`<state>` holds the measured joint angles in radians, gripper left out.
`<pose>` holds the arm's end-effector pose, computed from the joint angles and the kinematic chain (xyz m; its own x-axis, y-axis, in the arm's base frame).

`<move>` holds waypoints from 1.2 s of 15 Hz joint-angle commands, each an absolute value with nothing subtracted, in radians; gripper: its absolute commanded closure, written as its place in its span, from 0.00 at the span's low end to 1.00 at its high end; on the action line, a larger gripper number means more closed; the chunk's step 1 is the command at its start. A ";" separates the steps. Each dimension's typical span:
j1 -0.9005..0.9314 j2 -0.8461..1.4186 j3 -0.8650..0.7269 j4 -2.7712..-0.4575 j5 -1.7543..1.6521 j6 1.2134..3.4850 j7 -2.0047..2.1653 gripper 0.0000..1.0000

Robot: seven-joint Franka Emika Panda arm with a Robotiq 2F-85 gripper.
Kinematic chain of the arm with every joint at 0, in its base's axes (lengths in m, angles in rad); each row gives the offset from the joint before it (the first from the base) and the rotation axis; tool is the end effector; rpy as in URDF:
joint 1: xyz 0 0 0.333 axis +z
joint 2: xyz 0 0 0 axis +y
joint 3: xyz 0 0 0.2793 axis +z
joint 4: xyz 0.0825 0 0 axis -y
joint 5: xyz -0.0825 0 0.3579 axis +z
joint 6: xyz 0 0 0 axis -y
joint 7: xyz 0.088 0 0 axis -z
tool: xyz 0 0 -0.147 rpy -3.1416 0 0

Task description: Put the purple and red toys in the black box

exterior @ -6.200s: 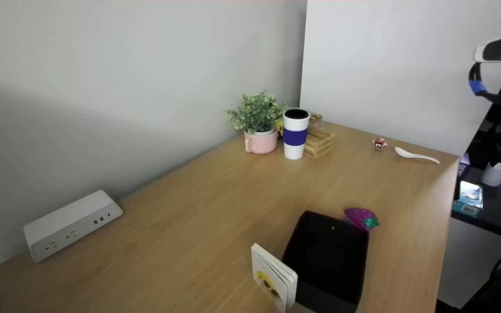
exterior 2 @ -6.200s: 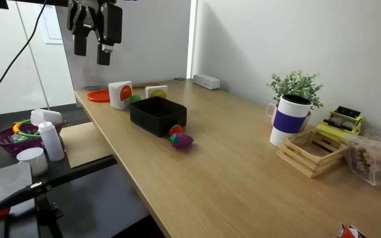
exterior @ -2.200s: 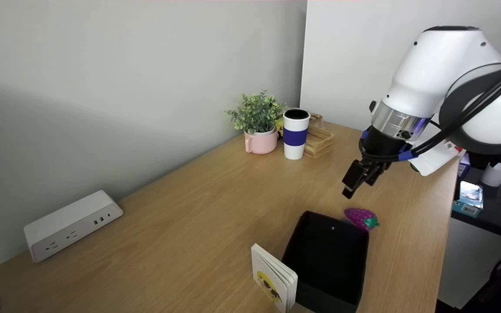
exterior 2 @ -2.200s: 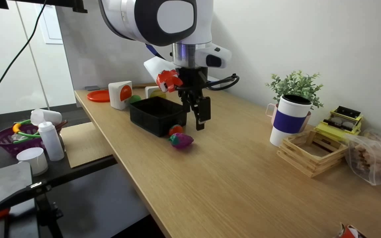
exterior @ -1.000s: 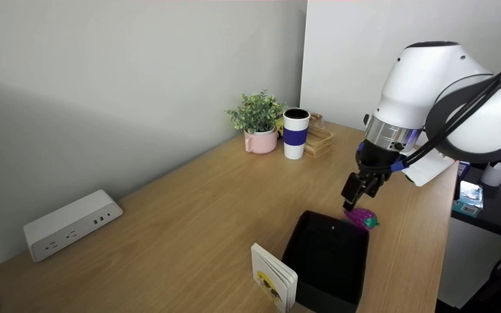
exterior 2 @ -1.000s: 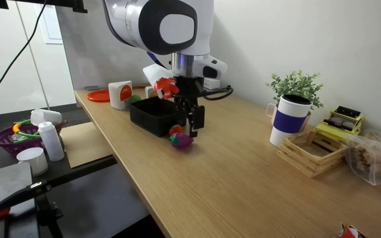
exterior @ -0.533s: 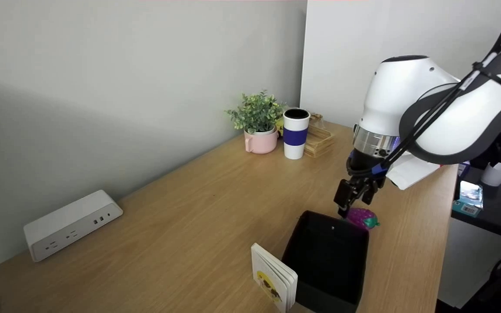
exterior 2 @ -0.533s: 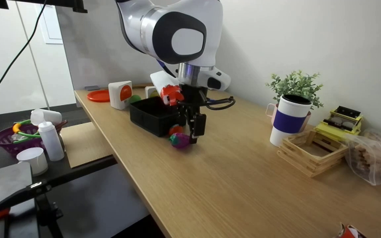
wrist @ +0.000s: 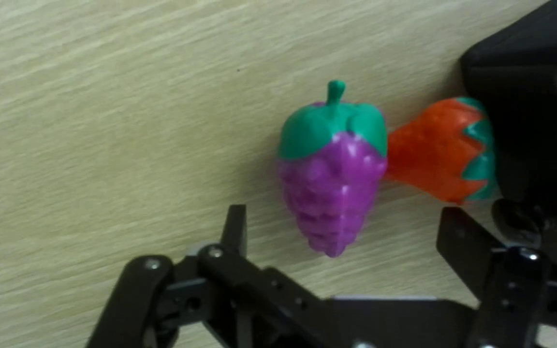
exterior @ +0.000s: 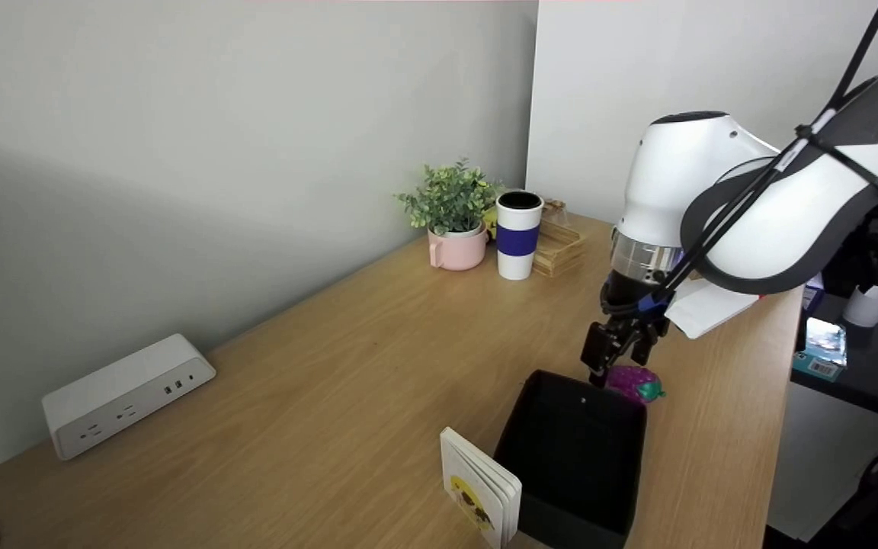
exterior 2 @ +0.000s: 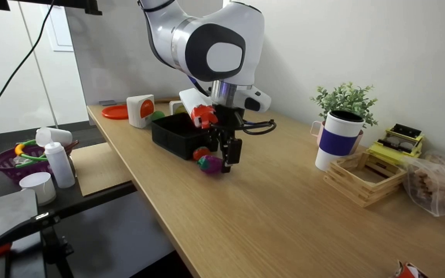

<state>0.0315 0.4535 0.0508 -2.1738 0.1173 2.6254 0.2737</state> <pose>0.5303 0.0451 0.1300 0.9557 -0.2931 -0.0279 -0.2944 -0.9527 -0.0749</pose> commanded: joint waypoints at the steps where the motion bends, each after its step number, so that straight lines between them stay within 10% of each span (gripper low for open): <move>1: 0.044 0.466 0.033 -2.153 0.136 2.600 0.275 0.00; 5: 0.046 0.464 0.027 -2.151 0.132 2.597 0.281 0.00; 14: 0.050 0.463 0.024 -2.149 0.128 2.595 0.288 0.77; 18: 0.052 0.461 0.021 -2.145 0.124 2.594 0.292 0.92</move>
